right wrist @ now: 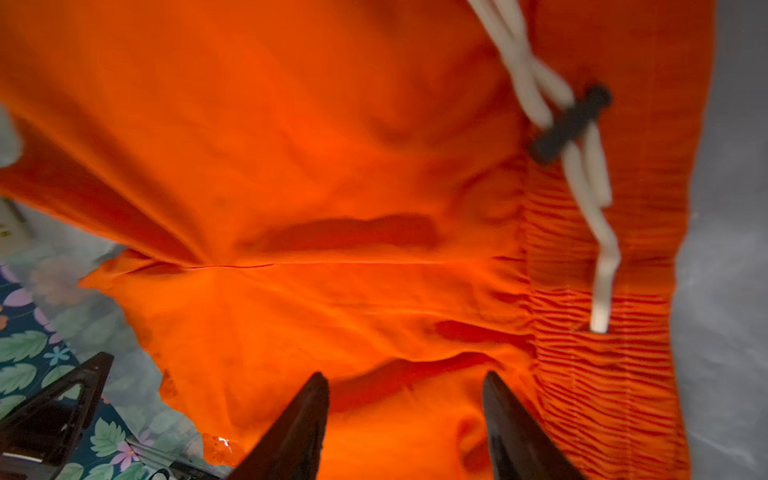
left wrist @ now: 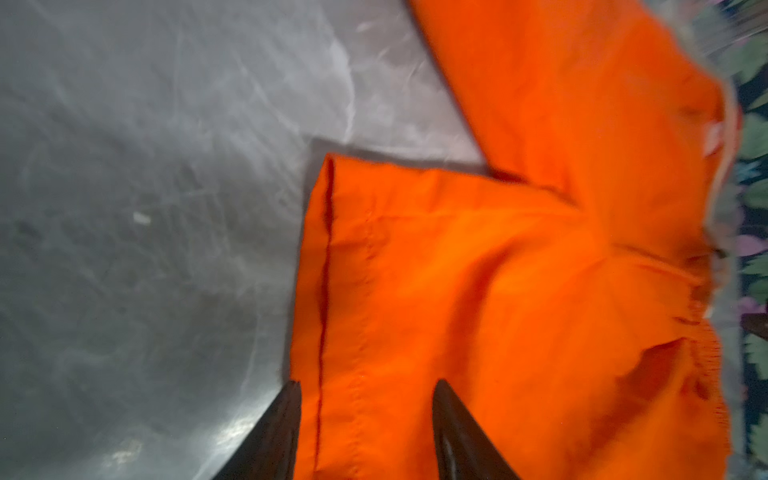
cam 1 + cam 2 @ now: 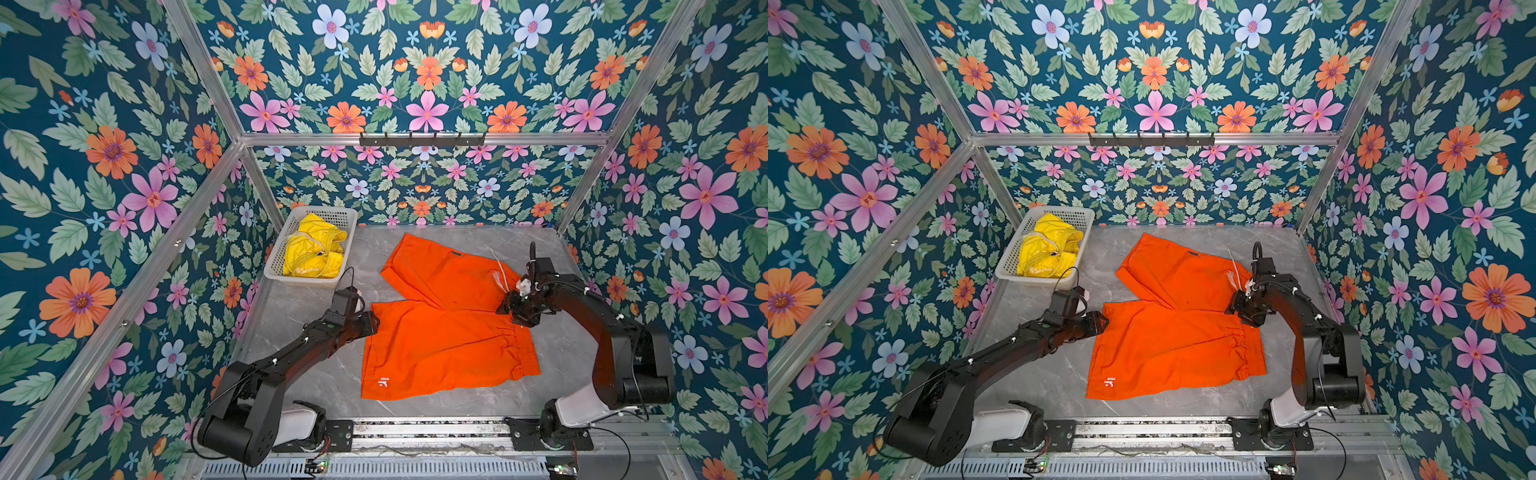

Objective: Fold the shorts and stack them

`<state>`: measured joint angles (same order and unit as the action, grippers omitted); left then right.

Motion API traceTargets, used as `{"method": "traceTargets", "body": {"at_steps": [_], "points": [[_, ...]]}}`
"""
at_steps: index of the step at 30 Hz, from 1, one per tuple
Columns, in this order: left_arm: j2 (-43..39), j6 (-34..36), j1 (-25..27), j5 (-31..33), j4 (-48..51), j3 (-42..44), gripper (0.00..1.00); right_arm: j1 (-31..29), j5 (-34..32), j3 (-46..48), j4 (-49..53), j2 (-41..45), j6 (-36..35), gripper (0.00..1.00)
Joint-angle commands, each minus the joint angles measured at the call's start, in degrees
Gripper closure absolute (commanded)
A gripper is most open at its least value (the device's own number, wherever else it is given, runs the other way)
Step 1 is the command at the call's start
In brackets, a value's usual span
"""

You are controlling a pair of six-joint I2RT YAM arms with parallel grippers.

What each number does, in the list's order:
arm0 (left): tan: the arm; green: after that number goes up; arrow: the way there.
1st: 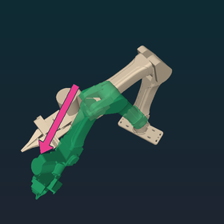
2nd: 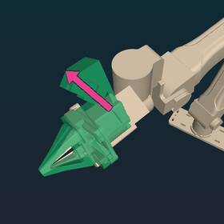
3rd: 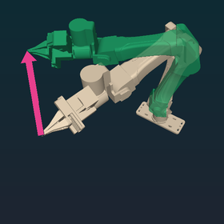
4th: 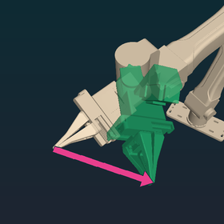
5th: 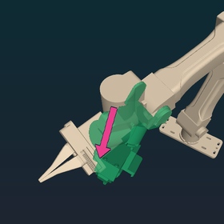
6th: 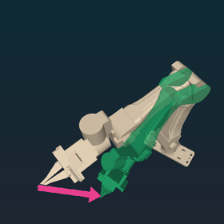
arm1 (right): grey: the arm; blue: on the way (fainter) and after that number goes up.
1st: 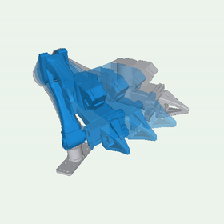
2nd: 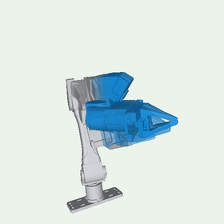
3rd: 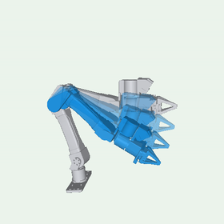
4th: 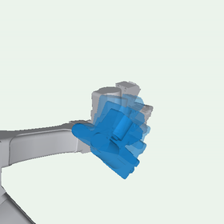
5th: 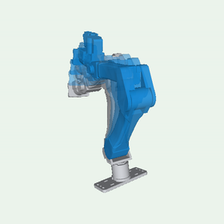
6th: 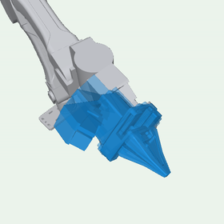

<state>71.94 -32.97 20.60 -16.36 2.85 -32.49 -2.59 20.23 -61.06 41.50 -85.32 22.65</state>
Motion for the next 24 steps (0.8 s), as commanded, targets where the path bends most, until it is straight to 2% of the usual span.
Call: {"method": "traceTargets", "body": {"at_steps": [1, 5, 10, 19, 24], "points": [[-3.02, -2.7, -2.22, -4.0, -2.68, 0.68, 0.52, -3.6, 1.72, -2.13, 1.97, 3.95, -3.18, 0.4], [-3.64, -3.79, -4.52, -7.7, -5.63, 2.92, 0.58, -10.18, 5.49, 0.57, -4.29, 6.11, -0.32, 0.41], [1.12, -3.58, -6.1, -11.02, -9.12, 2.98, 0.63, -15.84, 7.1, 5.77, -14.12, 3.43, 4.21, 0.42], [9.06, -2.58, -6.7, -13.98, -11.78, 0.76, 0.68, -17.1, 6.98, 8.15, -19.61, -4.44, 5.33, 0.43], [11.22, -0.9, -6.64, -12.9, -11.49, 0.85, 0.66, -17.13, 7.28, 8.74, -20.89, -6.67, 5.42, 0.43]]}}
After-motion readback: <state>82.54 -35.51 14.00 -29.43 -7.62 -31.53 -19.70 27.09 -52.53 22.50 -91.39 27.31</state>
